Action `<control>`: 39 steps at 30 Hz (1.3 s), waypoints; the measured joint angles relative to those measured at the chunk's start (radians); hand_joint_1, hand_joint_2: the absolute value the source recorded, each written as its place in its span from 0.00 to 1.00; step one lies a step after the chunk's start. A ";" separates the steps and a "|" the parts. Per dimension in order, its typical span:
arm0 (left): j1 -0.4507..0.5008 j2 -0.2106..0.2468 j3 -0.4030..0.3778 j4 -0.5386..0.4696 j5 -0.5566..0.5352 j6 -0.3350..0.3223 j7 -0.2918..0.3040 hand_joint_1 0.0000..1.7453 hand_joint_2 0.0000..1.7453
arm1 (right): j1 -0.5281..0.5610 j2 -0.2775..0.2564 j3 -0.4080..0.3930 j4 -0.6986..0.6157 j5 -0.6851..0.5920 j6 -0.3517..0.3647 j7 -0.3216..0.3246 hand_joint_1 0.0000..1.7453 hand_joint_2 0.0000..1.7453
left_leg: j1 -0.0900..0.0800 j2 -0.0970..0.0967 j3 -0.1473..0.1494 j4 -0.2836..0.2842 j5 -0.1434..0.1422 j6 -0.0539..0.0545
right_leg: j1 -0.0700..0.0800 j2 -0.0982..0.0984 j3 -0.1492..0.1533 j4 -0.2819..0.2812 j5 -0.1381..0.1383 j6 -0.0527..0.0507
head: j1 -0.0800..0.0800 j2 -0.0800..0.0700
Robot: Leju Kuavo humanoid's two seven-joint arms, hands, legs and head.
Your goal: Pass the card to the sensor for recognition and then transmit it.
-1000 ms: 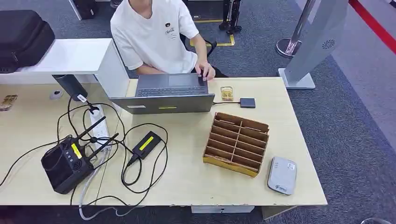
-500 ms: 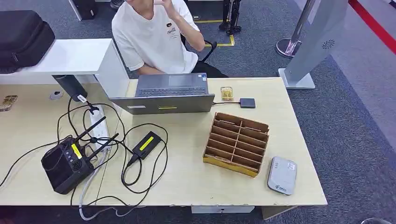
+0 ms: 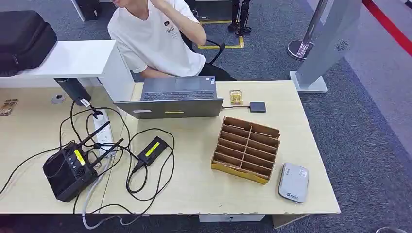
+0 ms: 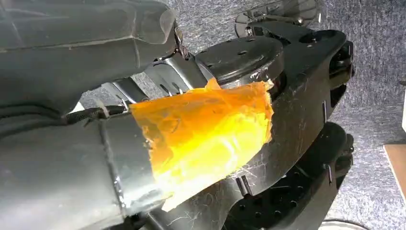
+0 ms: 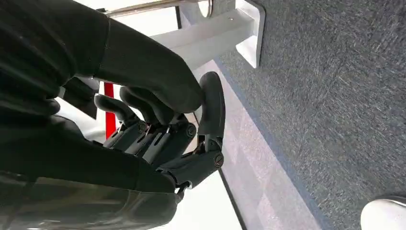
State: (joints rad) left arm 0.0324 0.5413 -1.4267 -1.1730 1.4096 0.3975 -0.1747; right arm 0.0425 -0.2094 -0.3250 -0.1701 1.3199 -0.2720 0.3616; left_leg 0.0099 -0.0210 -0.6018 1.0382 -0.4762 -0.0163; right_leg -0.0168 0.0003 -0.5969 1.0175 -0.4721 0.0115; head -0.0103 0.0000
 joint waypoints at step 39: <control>-0.050 0.000 -0.084 0.003 0.026 0.032 -0.016 0.00 0.00 | -0.006 0.014 -0.005 0.000 0.029 0.006 0.022 0.00 1.00 | 0.000 0.000 0.001 0.000 0.000 0.000 | 0.000 0.000 0.000 0.000 -0.001 -0.001 | 0.000 0.000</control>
State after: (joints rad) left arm -0.0173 0.5417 -1.5110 -1.1700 1.4355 0.4291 -0.1907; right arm 0.0363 -0.1957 -0.3303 -0.1701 1.3485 -0.2659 0.3837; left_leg 0.0099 -0.0211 -0.6008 1.0382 -0.4764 -0.0165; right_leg -0.0168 0.0003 -0.5967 1.0175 -0.4726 0.0107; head -0.0103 0.0000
